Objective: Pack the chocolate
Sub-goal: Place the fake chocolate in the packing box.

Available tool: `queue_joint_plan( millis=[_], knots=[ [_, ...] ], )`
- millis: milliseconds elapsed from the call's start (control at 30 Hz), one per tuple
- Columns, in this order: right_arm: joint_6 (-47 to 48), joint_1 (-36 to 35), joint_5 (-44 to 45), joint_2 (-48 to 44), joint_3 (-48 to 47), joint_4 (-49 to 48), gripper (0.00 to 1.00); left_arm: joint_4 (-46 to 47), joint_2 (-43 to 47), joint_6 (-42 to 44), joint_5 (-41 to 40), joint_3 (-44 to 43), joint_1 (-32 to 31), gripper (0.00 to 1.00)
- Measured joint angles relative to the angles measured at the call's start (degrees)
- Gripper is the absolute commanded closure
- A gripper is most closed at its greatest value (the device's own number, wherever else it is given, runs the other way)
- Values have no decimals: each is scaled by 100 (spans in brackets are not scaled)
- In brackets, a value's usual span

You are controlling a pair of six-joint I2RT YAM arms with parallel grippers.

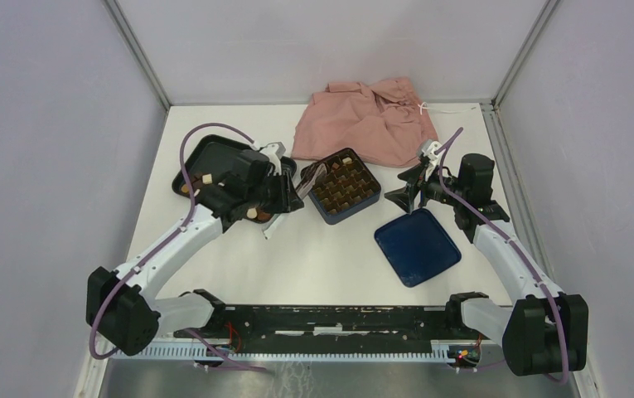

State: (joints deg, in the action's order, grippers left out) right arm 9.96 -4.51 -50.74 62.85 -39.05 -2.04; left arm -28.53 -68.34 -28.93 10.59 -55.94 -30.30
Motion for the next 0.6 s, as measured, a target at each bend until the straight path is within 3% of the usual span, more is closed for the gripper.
queue_joint_plan(
  millis=[367,600],
  knots=[
    [0,0,0,0,0,0,25,-52,-570,2,-636,-55,-391,83],
    [0,0,0,0,0,0,25,-146,-938,7,-916,-299,-542,76]
  ],
)
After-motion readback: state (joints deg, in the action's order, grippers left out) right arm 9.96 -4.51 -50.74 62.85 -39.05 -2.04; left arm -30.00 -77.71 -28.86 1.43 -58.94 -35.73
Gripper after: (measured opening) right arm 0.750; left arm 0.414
